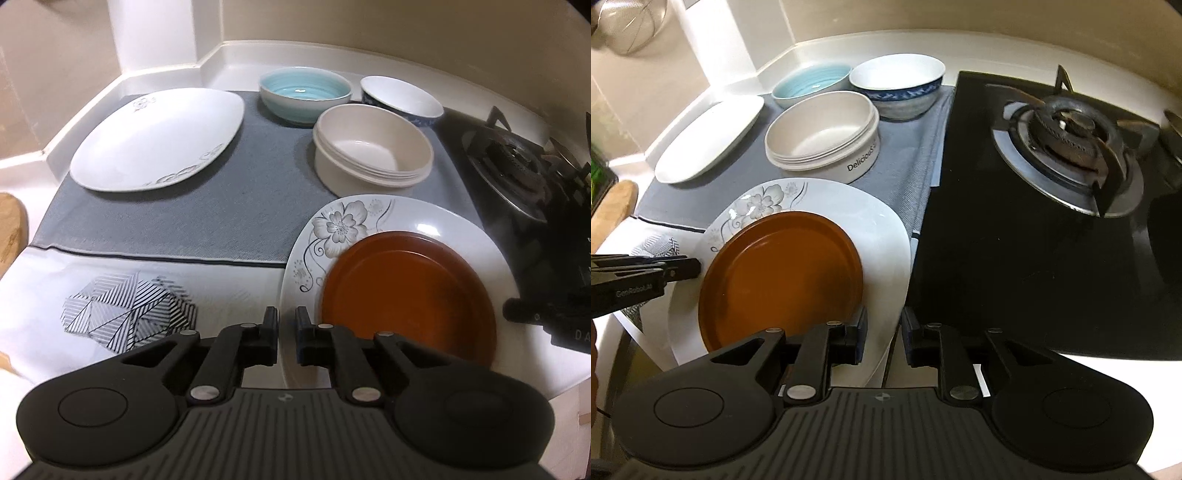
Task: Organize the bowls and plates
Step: 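Withdraw the left tool from the stacked plates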
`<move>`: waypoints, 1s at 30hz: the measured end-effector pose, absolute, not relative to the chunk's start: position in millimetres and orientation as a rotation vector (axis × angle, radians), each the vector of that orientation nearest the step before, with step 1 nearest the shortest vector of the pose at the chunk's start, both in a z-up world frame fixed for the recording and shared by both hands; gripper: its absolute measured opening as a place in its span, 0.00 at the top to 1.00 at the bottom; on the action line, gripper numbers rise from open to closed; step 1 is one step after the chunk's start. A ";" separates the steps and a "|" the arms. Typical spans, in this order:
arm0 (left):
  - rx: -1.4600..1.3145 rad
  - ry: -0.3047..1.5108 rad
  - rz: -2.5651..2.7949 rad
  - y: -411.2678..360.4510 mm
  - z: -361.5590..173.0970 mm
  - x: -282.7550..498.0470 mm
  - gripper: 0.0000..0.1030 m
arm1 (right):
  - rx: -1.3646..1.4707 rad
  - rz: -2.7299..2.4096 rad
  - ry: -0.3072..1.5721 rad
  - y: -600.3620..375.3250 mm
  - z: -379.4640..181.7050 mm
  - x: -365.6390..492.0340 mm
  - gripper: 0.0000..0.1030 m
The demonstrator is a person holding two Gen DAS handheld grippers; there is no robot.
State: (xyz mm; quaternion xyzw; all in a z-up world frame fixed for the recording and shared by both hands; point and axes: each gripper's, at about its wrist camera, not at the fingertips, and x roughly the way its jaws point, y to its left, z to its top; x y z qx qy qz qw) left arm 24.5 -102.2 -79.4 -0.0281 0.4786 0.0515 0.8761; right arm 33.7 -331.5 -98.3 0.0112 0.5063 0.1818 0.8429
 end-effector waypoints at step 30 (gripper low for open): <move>-0.157 0.852 0.205 -100.1 -40.8 -45.2 0.71 | 0.028 0.488 0.955 -309.2 -66.8 34.8 0.72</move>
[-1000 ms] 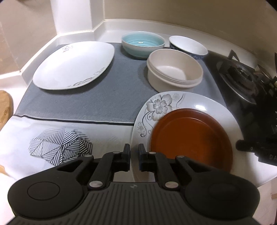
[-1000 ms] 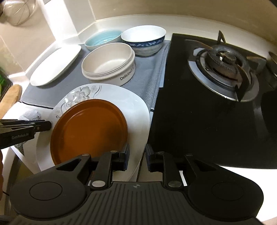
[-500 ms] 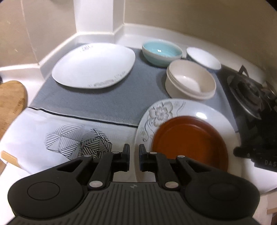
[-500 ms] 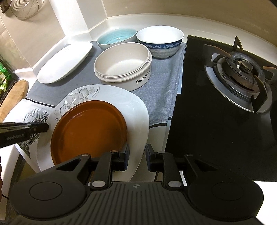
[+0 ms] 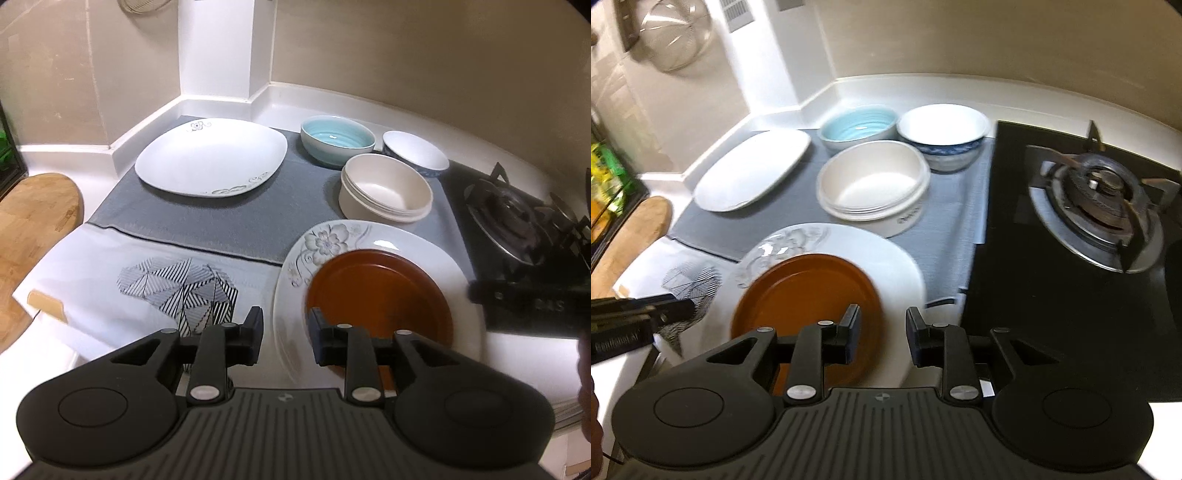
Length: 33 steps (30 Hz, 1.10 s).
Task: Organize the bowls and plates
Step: 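Withdraw the left tool from the stacked plates, then roll the left tool and grasp the white oval plate rim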
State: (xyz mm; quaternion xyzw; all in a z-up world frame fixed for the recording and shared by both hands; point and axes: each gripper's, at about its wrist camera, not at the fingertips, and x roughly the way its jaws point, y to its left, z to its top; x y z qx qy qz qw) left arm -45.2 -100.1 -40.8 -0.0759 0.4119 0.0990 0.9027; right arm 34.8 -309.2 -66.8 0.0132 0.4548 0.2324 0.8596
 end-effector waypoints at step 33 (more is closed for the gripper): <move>-0.393 0.721 0.269 100.3 -59.1 34.2 0.26 | 0.017 0.250 0.916 -226.6 -31.7 15.3 0.72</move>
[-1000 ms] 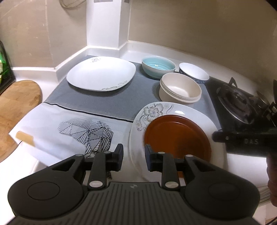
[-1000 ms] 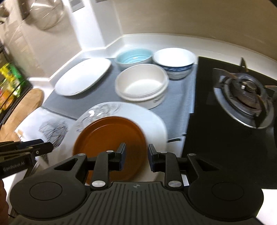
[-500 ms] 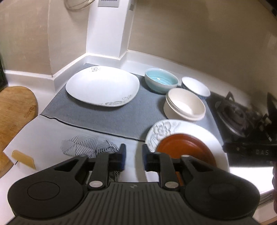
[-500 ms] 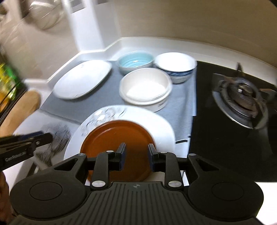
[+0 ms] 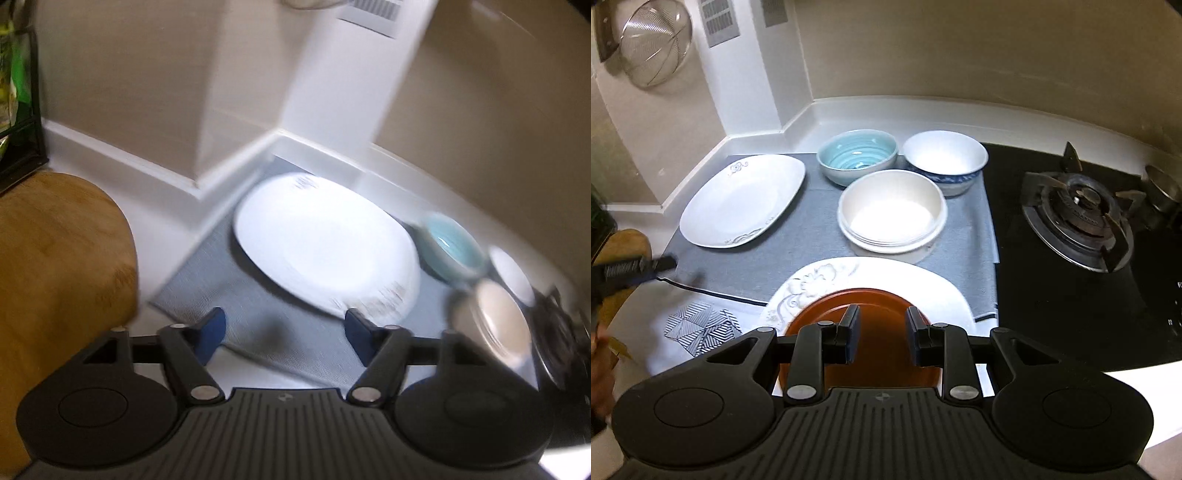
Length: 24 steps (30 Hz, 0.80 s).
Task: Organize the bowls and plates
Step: 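Roll the left tool and grasp the white oval plate rim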
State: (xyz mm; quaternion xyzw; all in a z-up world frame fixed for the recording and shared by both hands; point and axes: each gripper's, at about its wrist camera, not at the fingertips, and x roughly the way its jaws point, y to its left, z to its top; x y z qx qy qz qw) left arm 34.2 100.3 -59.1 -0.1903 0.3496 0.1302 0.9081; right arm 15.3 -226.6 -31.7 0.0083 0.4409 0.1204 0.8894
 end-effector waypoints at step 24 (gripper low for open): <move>-0.592 0.788 0.208 162.0 -104.3 105.2 0.82 | -0.022 0.144 0.953 -148.3 -20.5 10.0 0.72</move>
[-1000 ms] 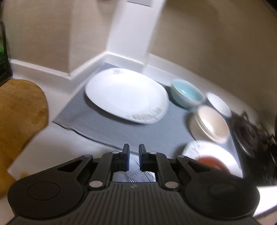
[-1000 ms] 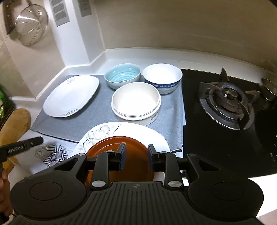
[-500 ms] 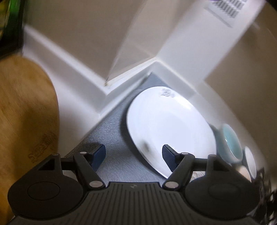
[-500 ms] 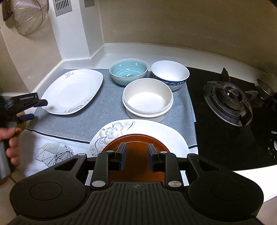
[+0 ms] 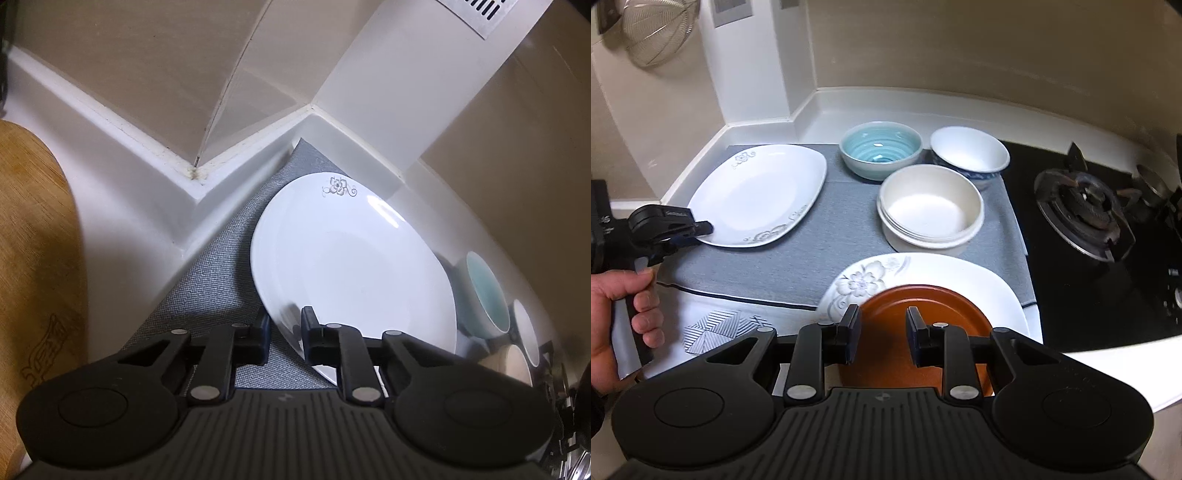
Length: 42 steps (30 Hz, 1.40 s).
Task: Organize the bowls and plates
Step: 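Roll the left tool and grasp the white oval plate rim, then lift the white oval plate with the left tool toward the plate stack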
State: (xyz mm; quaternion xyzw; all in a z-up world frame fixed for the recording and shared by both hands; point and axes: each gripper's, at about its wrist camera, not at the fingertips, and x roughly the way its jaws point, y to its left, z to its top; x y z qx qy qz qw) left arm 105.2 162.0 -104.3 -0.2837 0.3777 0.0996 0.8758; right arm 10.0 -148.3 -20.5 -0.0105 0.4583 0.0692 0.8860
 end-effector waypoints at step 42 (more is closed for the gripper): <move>-0.476 0.957 0.045 159.9 -94.6 -10.7 0.70 | -0.038 0.340 0.977 -76.2 -38.2 59.0 0.72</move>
